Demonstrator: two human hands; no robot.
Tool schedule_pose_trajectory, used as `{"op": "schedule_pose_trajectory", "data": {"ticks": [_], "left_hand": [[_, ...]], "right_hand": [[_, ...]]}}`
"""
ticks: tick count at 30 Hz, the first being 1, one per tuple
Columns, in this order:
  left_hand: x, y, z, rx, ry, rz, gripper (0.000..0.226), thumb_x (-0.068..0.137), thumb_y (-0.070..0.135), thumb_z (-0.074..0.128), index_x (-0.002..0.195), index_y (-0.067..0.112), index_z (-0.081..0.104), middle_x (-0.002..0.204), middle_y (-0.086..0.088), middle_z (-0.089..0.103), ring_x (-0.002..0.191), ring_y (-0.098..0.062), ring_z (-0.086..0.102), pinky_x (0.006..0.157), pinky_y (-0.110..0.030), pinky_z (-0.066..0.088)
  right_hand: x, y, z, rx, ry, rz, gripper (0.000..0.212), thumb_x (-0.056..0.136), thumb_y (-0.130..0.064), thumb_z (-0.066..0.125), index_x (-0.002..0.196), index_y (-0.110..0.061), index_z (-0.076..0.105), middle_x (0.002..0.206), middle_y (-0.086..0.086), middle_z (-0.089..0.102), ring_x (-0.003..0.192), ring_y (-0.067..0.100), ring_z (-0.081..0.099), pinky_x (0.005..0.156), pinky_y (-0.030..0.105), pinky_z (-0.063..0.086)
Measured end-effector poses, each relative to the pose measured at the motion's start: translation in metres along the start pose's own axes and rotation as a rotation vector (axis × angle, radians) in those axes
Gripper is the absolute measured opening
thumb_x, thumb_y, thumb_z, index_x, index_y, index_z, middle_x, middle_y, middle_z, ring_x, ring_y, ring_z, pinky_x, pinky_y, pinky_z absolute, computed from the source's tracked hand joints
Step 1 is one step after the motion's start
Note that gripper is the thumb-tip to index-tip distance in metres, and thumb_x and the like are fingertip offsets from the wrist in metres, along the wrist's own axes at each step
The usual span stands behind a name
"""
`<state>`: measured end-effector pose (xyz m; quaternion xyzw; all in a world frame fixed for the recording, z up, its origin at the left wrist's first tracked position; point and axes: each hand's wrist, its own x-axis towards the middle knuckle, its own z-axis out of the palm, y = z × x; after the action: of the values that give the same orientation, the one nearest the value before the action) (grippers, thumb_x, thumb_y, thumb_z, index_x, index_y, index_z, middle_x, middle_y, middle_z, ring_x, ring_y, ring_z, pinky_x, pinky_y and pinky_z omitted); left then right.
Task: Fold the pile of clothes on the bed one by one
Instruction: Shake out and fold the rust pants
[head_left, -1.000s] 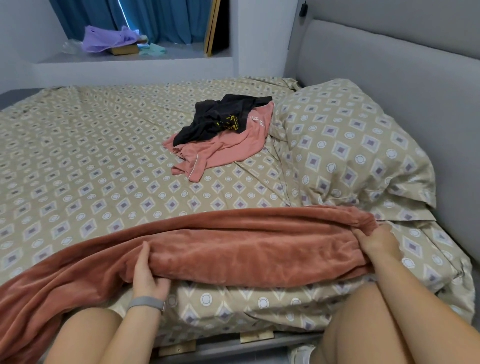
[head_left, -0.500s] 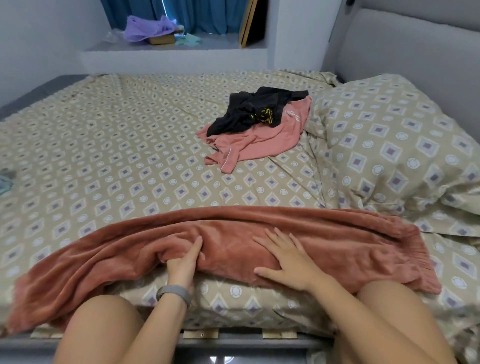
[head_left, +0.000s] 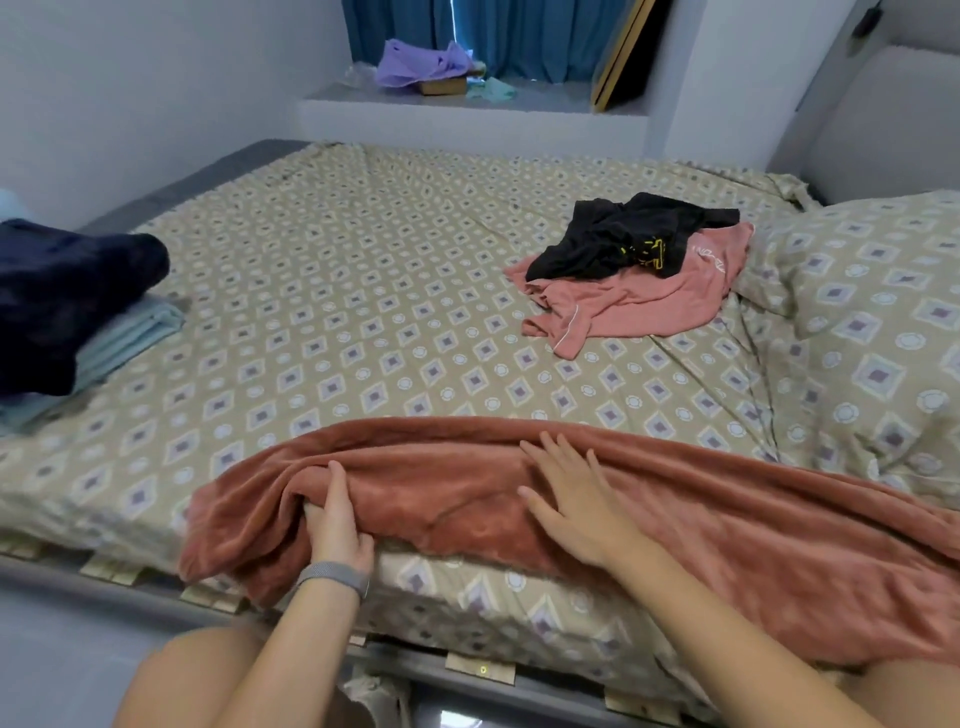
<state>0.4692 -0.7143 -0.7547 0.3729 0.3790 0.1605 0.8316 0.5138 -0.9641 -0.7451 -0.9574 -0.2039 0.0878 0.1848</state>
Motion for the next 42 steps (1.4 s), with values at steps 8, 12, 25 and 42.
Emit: {"op": "schedule_pose_trajectory", "data": {"ticks": [8, 12, 25, 42], "left_hand": [[0.029, 0.045, -0.014, 0.462, 0.367, 0.078, 0.104, 0.076, 0.063, 0.067, 0.153, 0.026, 0.007, 0.155, -0.012, 0.016, 0.140, -0.031, 0.027, 0.112, -0.041, 0.026], [0.051, 0.062, -0.014, 0.160, 0.322, 0.080, 0.101, 0.062, 0.070, 0.072, 0.137, 0.010, 0.041, 0.133, -0.006, 0.049, 0.119, -0.025, 0.052, 0.100, -0.036, 0.041], [0.148, 0.101, -0.048, 0.273, 0.029, 0.020, 0.042, 0.066, 0.007, 0.084, 0.104, 0.009, 0.067, 0.109, -0.018, 0.070, 0.096, -0.028, 0.067, 0.090, -0.045, 0.054], [0.169, 0.107, -0.057, -0.188, 0.198, -0.027, 0.043, 0.088, 0.010, 0.064, 0.130, 0.014, 0.057, 0.122, -0.008, 0.065, 0.112, -0.025, 0.063, 0.085, -0.039, 0.055]], "right_hand": [[0.062, -0.046, 0.038, -0.099, -0.343, -0.011, 0.084, 0.084, -0.069, 0.051, 0.151, -0.049, 0.004, 0.163, 0.000, -0.009, 0.149, 0.024, -0.015, 0.118, 0.050, -0.011], [0.056, -0.036, 0.061, -0.074, -0.285, -0.021, 0.079, 0.082, -0.071, 0.053, 0.142, -0.061, 0.004, 0.162, -0.007, -0.013, 0.148, 0.019, -0.020, 0.117, 0.045, -0.015], [0.085, -0.050, 0.034, 0.005, -0.085, 0.054, 0.100, 0.043, -0.103, 0.028, 0.126, -0.052, 0.052, 0.145, -0.019, 0.040, 0.139, 0.011, 0.026, 0.104, 0.045, 0.018], [0.198, -0.059, 0.027, 0.191, -0.019, 0.104, 0.021, 0.095, -0.037, 0.058, 0.103, -0.018, 0.064, 0.095, -0.002, 0.063, 0.091, 0.016, 0.057, 0.072, 0.025, 0.034]]}}
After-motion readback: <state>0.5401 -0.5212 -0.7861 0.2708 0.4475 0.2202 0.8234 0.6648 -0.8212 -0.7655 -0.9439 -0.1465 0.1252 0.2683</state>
